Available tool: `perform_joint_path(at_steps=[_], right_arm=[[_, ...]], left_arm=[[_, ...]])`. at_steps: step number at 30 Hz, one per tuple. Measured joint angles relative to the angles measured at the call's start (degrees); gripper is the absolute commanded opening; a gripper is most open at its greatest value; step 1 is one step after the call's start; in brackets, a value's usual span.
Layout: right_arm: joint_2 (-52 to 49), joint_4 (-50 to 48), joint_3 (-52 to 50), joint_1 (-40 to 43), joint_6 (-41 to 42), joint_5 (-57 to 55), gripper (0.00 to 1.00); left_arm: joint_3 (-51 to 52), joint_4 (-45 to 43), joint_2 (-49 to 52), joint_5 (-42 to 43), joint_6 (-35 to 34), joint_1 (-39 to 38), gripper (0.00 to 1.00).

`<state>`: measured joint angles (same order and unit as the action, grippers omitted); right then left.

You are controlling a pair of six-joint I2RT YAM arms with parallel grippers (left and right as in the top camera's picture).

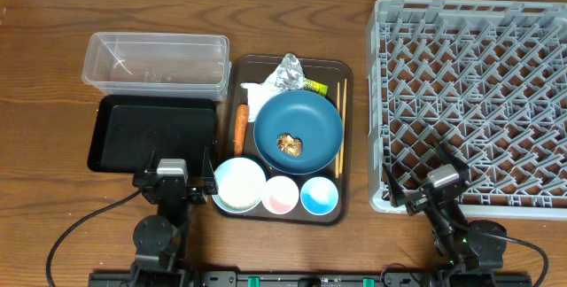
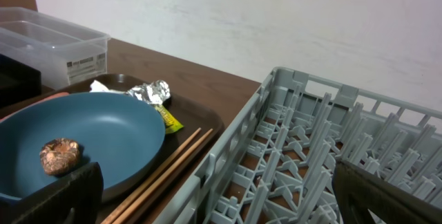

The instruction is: Sort waste into correct bins and load items into the dishwasher rack

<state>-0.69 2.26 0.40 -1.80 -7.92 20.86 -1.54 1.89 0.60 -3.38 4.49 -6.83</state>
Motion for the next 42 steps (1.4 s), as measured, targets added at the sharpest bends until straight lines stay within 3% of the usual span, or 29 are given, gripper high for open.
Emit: perform_joint_path(at_steps=[9,16,22,27,31,35,42], right_arm=[[0.0,-1.6,0.0,0.0,-0.02,0.79,0.99],[0.0,-4.81,0.0,0.0,0.33,4.33,0.99],[-0.04,-4.9,0.11,0.0,6.99,5.51,0.99],[-1.99,-2.93,4.11,0.0,12.2,5.73,0.99],[-8.2,0.9,13.2,0.0,13.9,5.73,0.99],[-19.45,7.56,24.79,0.0,14.82,5.95,0.99],[-45.24,28.26,47.32,-0.02,15.67,6.69,0.99]], left_arm=[[0.11,-0.13,0.0,6.93,0.0,0.0,0.98],[0.74,-5.88,0.04,14.97,-1.92,0.0,0.98],[-0.17,-5.46,0.2,17.31,-7.02,0.0,0.98],[-8.57,4.52,4.42,18.03,-8.57,0.0,0.98],[-19.43,15.17,14.05,17.94,-9.09,0.0,0.98],[-31.19,21.99,25.51,17.79,-9.11,0.0,0.98],[-53.86,36.89,45.7,20.9,-9.2,0.0,0.98]])
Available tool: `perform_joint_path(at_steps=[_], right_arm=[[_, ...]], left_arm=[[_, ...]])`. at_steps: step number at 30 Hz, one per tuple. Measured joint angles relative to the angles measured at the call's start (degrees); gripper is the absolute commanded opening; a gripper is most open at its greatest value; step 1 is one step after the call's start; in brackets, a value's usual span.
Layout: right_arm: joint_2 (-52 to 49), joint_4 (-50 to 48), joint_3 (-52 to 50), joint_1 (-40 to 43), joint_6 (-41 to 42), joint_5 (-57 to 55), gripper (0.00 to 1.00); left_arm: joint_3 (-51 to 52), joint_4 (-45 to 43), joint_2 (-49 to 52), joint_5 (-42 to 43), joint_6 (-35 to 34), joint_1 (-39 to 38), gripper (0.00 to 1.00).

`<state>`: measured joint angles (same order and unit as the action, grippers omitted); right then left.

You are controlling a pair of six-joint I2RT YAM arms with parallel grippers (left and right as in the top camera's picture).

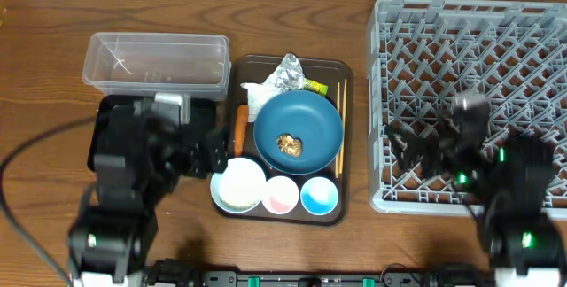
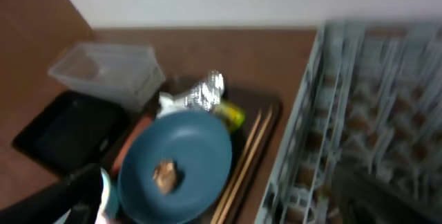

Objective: Sort waste into correct bins and load items into the dishwasher rack
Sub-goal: 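Reach the left gripper down to the pink cup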

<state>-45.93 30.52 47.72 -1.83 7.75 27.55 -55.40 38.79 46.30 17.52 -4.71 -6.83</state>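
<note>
The brown tray (image 1: 346, 205) carries a blue plate (image 1: 310, 114) with a food scrap (image 1: 290, 143), a carrot (image 1: 240, 127), crumpled foil (image 1: 288, 74), chopsticks (image 1: 338, 127), a white bowl (image 1: 240, 184), a pink cup (image 1: 281, 194) and a blue cup (image 1: 319, 196). My left gripper (image 1: 214, 151) hovers blurred at the tray's left edge over the black bin (image 1: 200, 110), its fingers apparently spread. Over the grey rack (image 1: 469, 48), near its front left corner, my right gripper (image 1: 416, 150) is open and empty. The right wrist view shows the plate (image 2: 176, 148) and foil (image 2: 204, 92) below.
A clear plastic bin (image 1: 155, 61) stands behind the black bin. A white napkin (image 1: 259, 99) and a green wrapper (image 1: 314, 83) lie at the tray's back. The rack's wall (image 2: 297, 148) stands close to the tray's right side.
Both arms have risen from the table's front edge and now reach further back: the left one over the black bin, the right one over the rack's front left. The right wrist camera looks down from higher.
</note>
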Motion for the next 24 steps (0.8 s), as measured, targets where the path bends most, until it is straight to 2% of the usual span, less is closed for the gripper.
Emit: perform_joint_path(at_steps=[6,14,18,20,24], right_arm=[[-14.75,6.21,8.5,0.0,0.33,1.86,0.99],[-22.34,6.51,8.61,0.0,0.85,8.33,0.99],[-22.36,5.6,8.61,0.0,0.87,11.04,0.99],[-22.36,5.6,8.61,0.0,0.87,11.69,0.99],[-22.36,5.66,8.61,0.0,0.87,12.35,0.99]], left_arm=[[-3.13,4.59,11.63,5.79,-0.76,0.04,0.98],[-3.1,6.62,19.96,11.13,-1.51,-0.2,1.0],[-3.1,6.32,23.02,6.95,-1.68,-3.3,0.91],[-3.13,5.73,25.07,3.69,-2.05,-5.77,0.83],[-3.13,4.72,30.01,-2.03,-2.71,-10.8,0.8]])
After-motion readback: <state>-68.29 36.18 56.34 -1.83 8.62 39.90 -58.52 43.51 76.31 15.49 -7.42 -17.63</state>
